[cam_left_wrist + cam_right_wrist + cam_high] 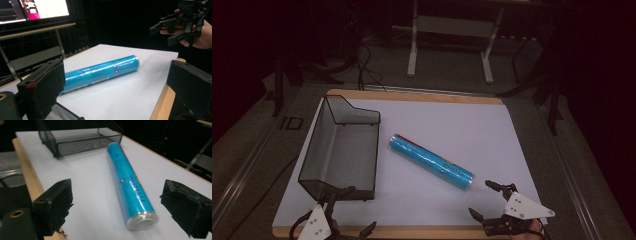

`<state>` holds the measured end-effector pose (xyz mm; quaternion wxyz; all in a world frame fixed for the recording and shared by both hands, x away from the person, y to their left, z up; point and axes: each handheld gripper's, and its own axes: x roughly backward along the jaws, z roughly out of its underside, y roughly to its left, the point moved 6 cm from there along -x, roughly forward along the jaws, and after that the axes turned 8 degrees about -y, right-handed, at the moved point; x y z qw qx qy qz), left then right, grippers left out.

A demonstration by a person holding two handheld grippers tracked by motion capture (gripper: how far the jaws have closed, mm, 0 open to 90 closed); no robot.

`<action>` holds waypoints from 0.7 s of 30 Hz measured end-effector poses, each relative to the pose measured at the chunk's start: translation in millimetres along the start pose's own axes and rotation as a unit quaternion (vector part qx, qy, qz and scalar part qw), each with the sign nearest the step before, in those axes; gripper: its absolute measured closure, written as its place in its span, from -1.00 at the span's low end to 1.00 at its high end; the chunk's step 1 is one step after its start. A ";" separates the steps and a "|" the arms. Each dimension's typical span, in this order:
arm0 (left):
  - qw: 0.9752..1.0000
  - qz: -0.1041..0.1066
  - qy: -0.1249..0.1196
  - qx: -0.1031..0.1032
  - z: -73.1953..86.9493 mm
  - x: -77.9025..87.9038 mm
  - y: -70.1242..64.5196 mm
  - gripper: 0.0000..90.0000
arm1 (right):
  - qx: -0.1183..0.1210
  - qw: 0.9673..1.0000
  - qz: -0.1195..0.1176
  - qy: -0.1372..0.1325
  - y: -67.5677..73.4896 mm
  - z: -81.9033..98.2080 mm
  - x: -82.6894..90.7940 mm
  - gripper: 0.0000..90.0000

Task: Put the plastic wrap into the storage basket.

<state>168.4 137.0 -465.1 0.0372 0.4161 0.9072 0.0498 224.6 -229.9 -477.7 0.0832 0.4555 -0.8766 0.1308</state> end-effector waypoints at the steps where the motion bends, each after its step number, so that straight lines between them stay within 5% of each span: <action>1: 1.000 0.002 -0.001 -0.001 0.5 -0.6 -0.5 -0.94 | 0.003 1.000 -0.001 0.005 0.9 1.2 -1.4 -0.77; 12: 1.000 0.006 0.001 -0.012 1.8 -4.7 -5.7 -0.94 | 0.013 0.996 -0.068 0.062 25.6 4.5 -13.8 -0.76; 13: 1.000 0.008 0.002 -0.012 2.4 -5.5 -6.9 -0.94 | 0.030 0.995 -0.068 0.068 28.2 2.0 -14.9 -0.76; 15: 1.000 0.009 0.001 -0.010 2.2 -6.8 -8.3 -0.94 | 0.016 0.995 -0.077 0.053 29.9 -5.8 -15.0 -0.76; 21: 1.000 0.009 -0.002 -0.011 2.4 -7.5 -9.4 -0.94 | 0.039 0.996 -0.067 0.040 28.1 -28.0 -14.6 -0.74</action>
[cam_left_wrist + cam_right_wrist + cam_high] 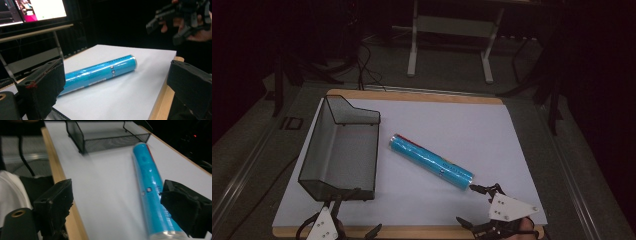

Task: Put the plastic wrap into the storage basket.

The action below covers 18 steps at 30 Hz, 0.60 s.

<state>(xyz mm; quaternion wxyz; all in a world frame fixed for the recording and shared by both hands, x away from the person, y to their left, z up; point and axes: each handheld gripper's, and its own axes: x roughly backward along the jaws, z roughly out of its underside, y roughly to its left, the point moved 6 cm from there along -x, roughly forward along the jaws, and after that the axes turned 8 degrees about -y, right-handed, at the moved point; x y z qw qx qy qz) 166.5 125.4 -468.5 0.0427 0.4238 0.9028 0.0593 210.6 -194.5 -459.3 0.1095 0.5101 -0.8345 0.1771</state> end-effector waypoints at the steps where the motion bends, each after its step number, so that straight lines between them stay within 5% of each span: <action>1: 1.000 -0.001 -0.002 -0.002 -0.2 0.1 0.0 -0.94 | 0.004 1.000 0.003 -0.002 -3.1 -6.8 1.9 -0.74; 5: 1.000 0.003 -0.002 0.006 -0.7 1.3 0.5 -0.94 | -0.010 0.999 0.001 -0.030 -14.4 -27.3 6.0 -0.74; 13: 1.000 0.010 -0.009 0.024 -4.1 4.9 -0.7 -0.94 | 0.028 0.997 0.038 -0.067 -39.4 -65.7 10.4 -0.75; 18: 0.999 0.014 -0.017 0.043 -6.3 6.2 1.1 -0.94 | 0.029 0.996 0.056 -0.057 -50.4 -71.3 0.1 -0.75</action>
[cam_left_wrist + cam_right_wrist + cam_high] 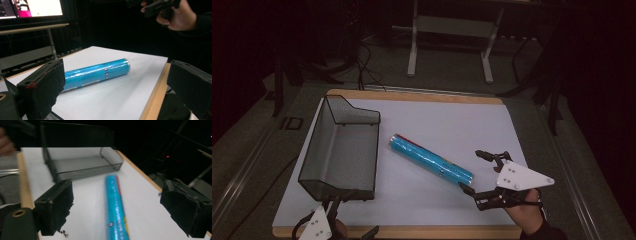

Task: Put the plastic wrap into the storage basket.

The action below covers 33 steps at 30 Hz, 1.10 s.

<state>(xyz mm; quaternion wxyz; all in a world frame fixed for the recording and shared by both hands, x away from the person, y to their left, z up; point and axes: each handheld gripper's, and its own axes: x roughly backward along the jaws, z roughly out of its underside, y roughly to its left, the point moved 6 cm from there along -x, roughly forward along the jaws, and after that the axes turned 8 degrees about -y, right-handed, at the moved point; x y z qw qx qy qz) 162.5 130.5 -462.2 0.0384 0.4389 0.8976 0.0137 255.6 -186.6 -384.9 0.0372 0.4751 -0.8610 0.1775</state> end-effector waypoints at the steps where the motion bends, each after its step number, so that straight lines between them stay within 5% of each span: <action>1: 1.000 -0.002 -0.001 -0.002 -0.4 0.4 0.5 -0.94 | -0.014 1.000 -0.006 0.004 -2.6 0.3 -2.6 -0.76; 3: 1.000 -0.002 -0.001 0.003 -1.1 0.5 1.2 -0.94 | -0.037 0.999 -0.016 0.005 -6.5 1.5 -7.5 -0.79; 4: 1.000 0.000 -0.001 0.008 -1.5 0.7 1.0 -0.94 | -0.031 1.000 -0.007 0.002 -8.3 2.3 -9.5 -0.79; 6: 1.000 0.006 -0.002 0.012 -1.8 0.5 0.4 -0.94 | -0.041 0.999 -0.026 0.007 -8.1 4.9 -15.2 -0.81; 7: 1.000 0.009 0.001 0.011 -1.7 0.4 0.2 -0.94 | -0.029 0.999 -0.013 0.001 -8.3 5.3 -17.2 -0.81; 8: 1.000 0.007 0.004 0.004 -1.4 0.5 0.4 -0.94 | -0.038 0.999 -0.036 0.003 -5.5 6.4 -20.1 -0.81; 13: 1.000 0.002 -0.003 0.011 -5.1 1.8 0.2 -0.94 | -0.026 0.997 -0.052 0.055 0.2 20.8 -50.5 -0.70; 15: 1.000 0.020 0.000 -0.007 -6.0 2.0 -4.0 -0.94 | -0.033 0.996 -0.057 0.055 -0.2 23.0 -55.3 -0.71; 18: 0.999 0.036 0.009 0.002 -4.8 2.0 -5.9 -0.94 | -0.039 0.994 -0.064 0.079 -4.7 34.3 -71.7 -0.75; 20: 1.000 0.024 0.011 0.011 -4.6 1.7 -4.9 -0.94 | -0.025 0.993 -0.056 0.096 -9.3 43.0 -81.6 -0.73; 21: 0.999 0.038 0.009 -0.003 -4.0 1.7 -6.7 -0.94 | -0.038 0.992 -0.064 0.098 -10.7 45.5 -84.7 -0.72; 22: 1.000 0.029 0.006 0.008 -4.3 0.8 -6.1 -0.94 | -0.052 0.991 -0.063 0.106 -14.5 50.2 -90.8 -0.72; 23: 1.000 0.026 0.018 0.005 -4.1 0.6 -7.2 -0.94 | -0.037 0.990 -0.059 0.123 -15.9 55.0 -95.4 -0.71; 24: 0.999 0.045 0.005 0.009 -5.7 0.8 -9.1 -0.94 | -0.048 0.989 -0.069 0.123 -16.3 56.4 -98.8 -0.71; 25: 0.999 0.045 -0.006 0.030 -7.4 0.4 -8.8 -0.94 | -0.041 0.987 -0.070 0.139 -17.6 59.7 -106.0 -0.70; 27: 0.998 0.053 0.001 0.036 -7.2 -0.3 -8.2 -0.94 | -0.047 0.988 -0.068 0.132 -18.5 59.7 -108.6 -0.66; 28: 0.998 0.048 0.006 0.046 -7.0 -1.2 -7.1 -0.94 | -0.050 0.987 -0.073 0.136 -18.8 60.7 -111.9 -0.65; 30: 0.998 0.044 0.009 0.032 -5.4 -2.0 -5.0 -0.94 | -0.061 0.985 -0.074 0.146 -21.6 63.9 -119.3 -0.65; 32: 0.999 0.032 0.012 0.040 -4.2 -1.9 -3.5 -0.94 | -0.047 0.983 -0.072 0.163 -22.9 67.6 -127.6 -0.65; 33: 0.998 0.033 0.029 0.034 0.5 -1.7 -1.0 -0.94 | -0.063 0.980 -0.080 0.168 -23.7 70.5 -134.1 -0.65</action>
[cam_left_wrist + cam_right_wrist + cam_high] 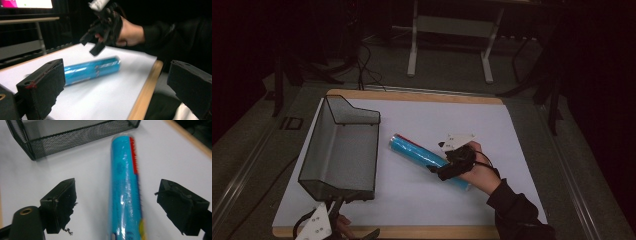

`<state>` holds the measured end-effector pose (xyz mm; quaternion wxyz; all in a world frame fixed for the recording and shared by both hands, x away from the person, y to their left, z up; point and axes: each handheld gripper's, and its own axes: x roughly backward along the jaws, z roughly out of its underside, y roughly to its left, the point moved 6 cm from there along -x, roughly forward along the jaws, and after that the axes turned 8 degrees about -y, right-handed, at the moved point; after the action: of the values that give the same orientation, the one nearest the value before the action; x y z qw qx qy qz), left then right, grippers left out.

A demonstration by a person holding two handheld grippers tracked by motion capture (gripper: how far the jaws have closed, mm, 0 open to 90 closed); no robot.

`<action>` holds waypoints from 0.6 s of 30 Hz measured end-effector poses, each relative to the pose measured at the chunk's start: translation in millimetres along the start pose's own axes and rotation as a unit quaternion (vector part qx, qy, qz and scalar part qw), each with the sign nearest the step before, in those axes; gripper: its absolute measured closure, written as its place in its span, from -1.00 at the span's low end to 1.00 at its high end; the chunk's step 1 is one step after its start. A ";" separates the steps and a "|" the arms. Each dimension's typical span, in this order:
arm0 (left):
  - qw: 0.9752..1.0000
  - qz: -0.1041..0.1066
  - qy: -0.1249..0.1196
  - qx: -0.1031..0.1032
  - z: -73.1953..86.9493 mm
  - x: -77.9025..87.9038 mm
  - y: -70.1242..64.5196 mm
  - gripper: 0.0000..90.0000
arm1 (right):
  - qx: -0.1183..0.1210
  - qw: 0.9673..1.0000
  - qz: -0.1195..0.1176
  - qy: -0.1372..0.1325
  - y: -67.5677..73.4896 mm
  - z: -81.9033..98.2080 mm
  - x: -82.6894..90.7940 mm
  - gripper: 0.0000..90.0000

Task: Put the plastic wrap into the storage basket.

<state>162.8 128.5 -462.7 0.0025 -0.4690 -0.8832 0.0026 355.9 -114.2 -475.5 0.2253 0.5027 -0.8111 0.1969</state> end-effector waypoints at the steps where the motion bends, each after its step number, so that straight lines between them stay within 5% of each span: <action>1: 1.000 -0.009 0.012 0.002 1.3 0.4 1.1 -0.94 | 0.019 1.000 0.012 0.021 -1.0 2.6 -5.8 -0.65; 3: 1.000 0.000 -0.005 0.011 0.7 1.3 1.6 -0.94 | 0.004 0.999 -0.002 0.033 -2.6 3.7 -16.0 -0.65; 4: 1.000 0.000 -0.005 0.011 0.7 1.3 1.6 -0.94 | 0.019 0.999 0.011 0.044 -4.0 4.7 -19.5 -0.65; 5: 1.000 -0.007 0.008 -0.017 2.5 1.5 0.9 -0.94 | 0.022 0.998 0.019 0.051 -7.1 6.0 -23.3 -0.65; 6: 1.000 -0.001 -0.001 -0.001 2.3 1.1 0.6 -0.94 | -0.005 0.999 0.001 0.049 -8.9 6.1 -26.8 -0.64; 9: 1.000 0.001 0.017 -0.008 4.1 1.0 0.5 -0.94 | 0.006 0.997 0.008 0.075 -11.9 10.8 -33.8 -0.63; 16: 1.000 -0.007 0.009 0.000 4.2 4.1 2.4 -0.94 | -0.005 0.992 -0.005 0.129 -19.6 25.7 -54.1 -0.56; 18: 1.000 0.006 -0.002 0.014 3.1 3.7 1.6 -0.94 | -0.011 0.990 -0.010 0.139 -19.9 25.7 -58.7 -0.56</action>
<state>162.1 132.5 -465.8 0.0074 -0.4742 -0.8802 0.0155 392.7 -93.9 -527.8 0.3429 0.4759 -0.7692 0.2535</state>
